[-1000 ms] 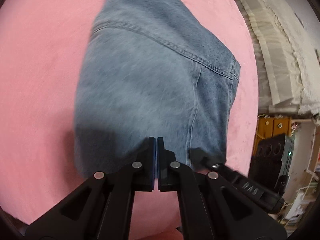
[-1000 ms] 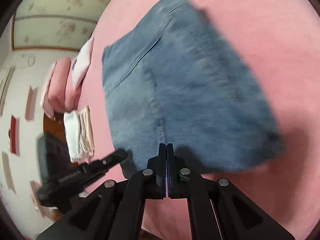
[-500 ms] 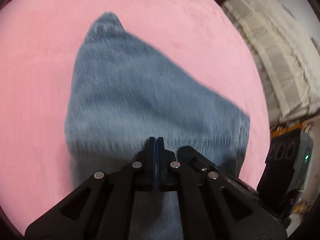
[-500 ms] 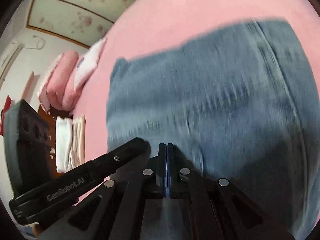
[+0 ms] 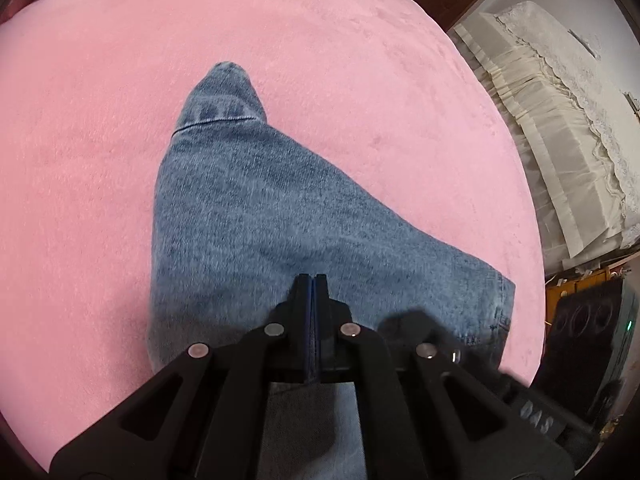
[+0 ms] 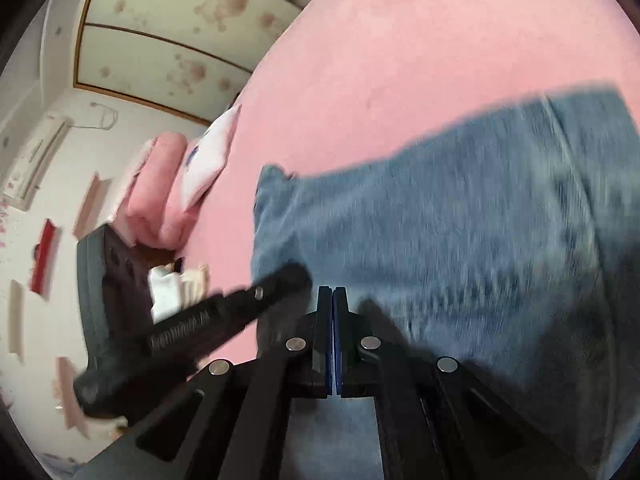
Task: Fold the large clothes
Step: 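Press the folded jacket flat with both closed tools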
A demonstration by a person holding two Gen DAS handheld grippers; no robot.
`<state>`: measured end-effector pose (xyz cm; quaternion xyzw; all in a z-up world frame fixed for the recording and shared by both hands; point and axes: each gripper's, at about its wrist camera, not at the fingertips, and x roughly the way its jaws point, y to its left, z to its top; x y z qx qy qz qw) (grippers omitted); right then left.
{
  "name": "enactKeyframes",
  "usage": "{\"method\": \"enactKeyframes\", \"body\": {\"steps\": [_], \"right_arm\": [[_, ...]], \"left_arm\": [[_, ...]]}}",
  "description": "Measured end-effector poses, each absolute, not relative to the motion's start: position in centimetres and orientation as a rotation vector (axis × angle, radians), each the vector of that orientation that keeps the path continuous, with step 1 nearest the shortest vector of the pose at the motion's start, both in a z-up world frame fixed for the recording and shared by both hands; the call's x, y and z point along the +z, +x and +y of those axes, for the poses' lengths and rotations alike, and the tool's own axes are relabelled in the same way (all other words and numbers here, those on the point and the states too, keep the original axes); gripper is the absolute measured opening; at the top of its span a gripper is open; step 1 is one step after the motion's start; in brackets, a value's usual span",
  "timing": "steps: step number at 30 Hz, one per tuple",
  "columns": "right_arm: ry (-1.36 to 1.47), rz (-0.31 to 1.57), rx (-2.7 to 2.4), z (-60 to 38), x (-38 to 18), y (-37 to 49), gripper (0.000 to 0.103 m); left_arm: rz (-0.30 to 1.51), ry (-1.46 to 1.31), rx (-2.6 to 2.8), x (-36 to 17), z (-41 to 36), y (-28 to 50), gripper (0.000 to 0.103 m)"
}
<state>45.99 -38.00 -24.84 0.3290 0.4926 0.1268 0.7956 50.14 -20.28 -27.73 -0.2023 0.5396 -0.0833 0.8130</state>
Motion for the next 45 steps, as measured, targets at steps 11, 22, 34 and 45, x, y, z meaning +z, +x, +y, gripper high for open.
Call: {"method": "enactKeyframes", "body": {"steps": [11,22,34,45], "right_arm": [[0.600,1.087,0.111,-37.7,-28.5,52.4,0.000],[0.523,1.011,-0.031,-45.1,-24.9,45.8,0.000],[0.387,1.073,-0.037,-47.4,-23.0,42.8,0.000],[0.358,1.193,0.008,-49.9,-23.2,36.0,0.000]], "left_arm": [[1.150,-0.380,-0.102,-29.1,-22.3,53.6,0.000],[1.076,-0.408,0.005,-28.7,-19.4,54.6,0.000],[1.086,-0.221,0.039,-27.6,-21.5,55.3,0.000],[1.059,-0.120,0.002,-24.8,-22.3,44.7,0.000]]}}
